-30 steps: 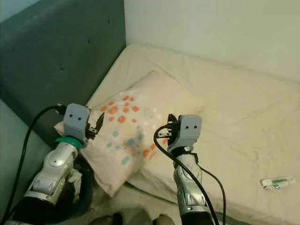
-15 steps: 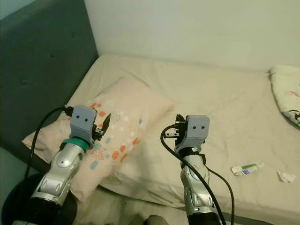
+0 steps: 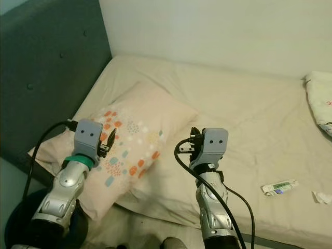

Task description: Clean up the room

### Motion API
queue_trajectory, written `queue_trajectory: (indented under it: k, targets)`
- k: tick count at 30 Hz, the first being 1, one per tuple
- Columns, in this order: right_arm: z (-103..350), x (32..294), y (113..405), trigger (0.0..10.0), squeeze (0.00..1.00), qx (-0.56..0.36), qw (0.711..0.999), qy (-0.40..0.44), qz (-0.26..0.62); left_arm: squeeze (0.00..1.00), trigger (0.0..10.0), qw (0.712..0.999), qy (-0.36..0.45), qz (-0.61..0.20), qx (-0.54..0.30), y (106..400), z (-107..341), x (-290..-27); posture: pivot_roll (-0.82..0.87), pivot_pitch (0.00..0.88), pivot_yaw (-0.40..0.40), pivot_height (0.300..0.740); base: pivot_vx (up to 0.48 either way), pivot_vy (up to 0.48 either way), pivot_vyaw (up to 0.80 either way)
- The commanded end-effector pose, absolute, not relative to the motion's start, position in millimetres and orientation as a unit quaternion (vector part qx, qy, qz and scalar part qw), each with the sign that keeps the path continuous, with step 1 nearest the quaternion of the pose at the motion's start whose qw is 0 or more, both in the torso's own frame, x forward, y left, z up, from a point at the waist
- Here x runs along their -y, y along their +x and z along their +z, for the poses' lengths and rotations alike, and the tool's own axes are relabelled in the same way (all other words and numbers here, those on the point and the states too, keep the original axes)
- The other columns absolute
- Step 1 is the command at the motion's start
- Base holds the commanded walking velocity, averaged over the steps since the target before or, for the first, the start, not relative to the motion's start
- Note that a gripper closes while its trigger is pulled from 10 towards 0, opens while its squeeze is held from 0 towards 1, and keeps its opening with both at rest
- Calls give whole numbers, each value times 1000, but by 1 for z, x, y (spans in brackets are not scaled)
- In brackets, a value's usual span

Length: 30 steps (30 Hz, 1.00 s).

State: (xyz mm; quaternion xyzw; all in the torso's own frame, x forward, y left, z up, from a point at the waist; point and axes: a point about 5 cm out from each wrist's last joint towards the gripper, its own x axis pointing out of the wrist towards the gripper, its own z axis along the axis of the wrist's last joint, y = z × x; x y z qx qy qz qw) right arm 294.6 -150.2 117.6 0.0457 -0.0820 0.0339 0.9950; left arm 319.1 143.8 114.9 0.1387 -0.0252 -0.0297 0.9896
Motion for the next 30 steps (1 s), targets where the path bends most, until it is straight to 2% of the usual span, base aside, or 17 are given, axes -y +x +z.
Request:
queue_trajectory:
  k: [1, 4, 13, 15, 19, 20, 25, 30]
  targets:
    - [113, 149, 293, 10000, 0, 73, 996, 50, 34, 0, 10000, 988, 151, -11, 4, 319, 106, -150, -119, 83, 82, 740, 0, 0, 0]
    - [113, 147, 294, 10000, 0, 72, 996, 49, 36, 0, 10000, 987, 159, 15, -13, 322, 101, -155, -117, 88, 77, 740, 0, 0, 0]
    - [109, 142, 300, 10000, 0, 58, 996, 58, 43, 0, 10000, 985, 172, 19, -25, 329, 99, -157, -108, 131, 79, 740, 0, 0, 0]
    - [107, 140, 306, 10000, 0, 46, 995, 77, 45, 0, 10000, 983, 178, 22, -36, 331, 98, -159, -90, 171, 73, 740, 0, 0, 0]
    - [105, 137, 313, 10000, 0, 34, 994, 94, 51, 0, 10000, 981, 187, 20, -47, 333, 95, -159, -75, 196, 70, 740, 0, 0, 0]
    - [104, 137, 317, 10000, 0, 26, 992, 108, 53, 0, 10000, 981, 185, 21, -50, 335, 96, -160, -37, 240, 64, 740, 0, 0, 0]
    - [97, 135, 336, 10000, 0, -9, 988, 137, 64, 0, 10000, 990, 134, 28, -34, 340, 114, -163, 46, 316, 57, 740, 0, 0, 0]
    - [100, 128, 351, 10000, 0, -29, 978, 183, 90, 0, 10000, 994, 106, 27, -7, 327, 132, -174, 122, 374, 47, 740, 0, 0, 0]
